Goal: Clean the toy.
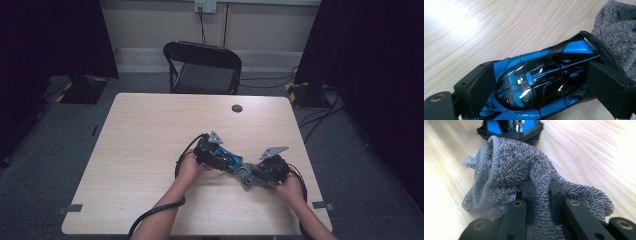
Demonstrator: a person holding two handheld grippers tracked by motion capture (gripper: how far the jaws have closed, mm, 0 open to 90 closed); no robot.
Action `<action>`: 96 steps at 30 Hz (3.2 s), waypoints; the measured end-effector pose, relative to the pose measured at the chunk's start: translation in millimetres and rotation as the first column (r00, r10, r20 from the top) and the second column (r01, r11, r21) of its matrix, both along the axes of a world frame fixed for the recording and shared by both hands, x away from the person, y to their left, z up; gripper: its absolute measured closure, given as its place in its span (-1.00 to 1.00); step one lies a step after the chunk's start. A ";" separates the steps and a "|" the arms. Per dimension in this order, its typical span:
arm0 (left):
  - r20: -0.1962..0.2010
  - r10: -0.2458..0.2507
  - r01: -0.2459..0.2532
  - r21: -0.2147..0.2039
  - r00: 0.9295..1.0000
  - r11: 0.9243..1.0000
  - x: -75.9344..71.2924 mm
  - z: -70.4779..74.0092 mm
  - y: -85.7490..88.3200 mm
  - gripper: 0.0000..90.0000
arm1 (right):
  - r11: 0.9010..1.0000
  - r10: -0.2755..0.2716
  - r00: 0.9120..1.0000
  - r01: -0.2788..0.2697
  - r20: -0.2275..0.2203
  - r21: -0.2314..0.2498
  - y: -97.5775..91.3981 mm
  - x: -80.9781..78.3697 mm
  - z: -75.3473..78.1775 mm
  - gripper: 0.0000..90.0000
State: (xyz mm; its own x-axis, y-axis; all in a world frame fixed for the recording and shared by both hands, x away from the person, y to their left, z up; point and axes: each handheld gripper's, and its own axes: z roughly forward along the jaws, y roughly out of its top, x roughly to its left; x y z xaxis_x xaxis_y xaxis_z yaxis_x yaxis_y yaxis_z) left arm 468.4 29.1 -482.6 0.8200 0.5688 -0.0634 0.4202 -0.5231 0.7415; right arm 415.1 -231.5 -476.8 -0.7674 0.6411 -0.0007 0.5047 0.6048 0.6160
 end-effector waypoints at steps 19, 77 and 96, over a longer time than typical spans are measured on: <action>-0.001 -0.001 0.001 0.002 1.000 1.000 -0.1 0.2 -0.4 -0.80 | 0.996 -0.088 0.996 0.088 0.012 -0.020 -9.8 17.3 0.6 0.74; 0.011 0.004 -0.003 -0.022 1.000 1.000 -2.3 -2.1 0.4 -0.79 | 0.910 -0.413 0.910 0.412 0.033 0.035 35.6 92.3 33.7 0.72; 0.013 0.004 -0.004 -0.030 1.000 1.000 -2.7 -2.7 1.2 -0.79 | 0.912 -0.409 0.912 0.407 0.024 0.053 96.1 115.1 16.2 0.70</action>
State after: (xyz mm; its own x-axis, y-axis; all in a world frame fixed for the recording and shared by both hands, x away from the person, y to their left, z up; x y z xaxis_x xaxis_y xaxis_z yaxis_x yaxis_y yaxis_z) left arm 465.8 30.4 -485.3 0.8187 0.5700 -0.0698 0.4124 -0.4991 0.7621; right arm 530.2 -135.5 -460.6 -0.4392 0.8983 0.0148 0.6796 0.3214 0.6594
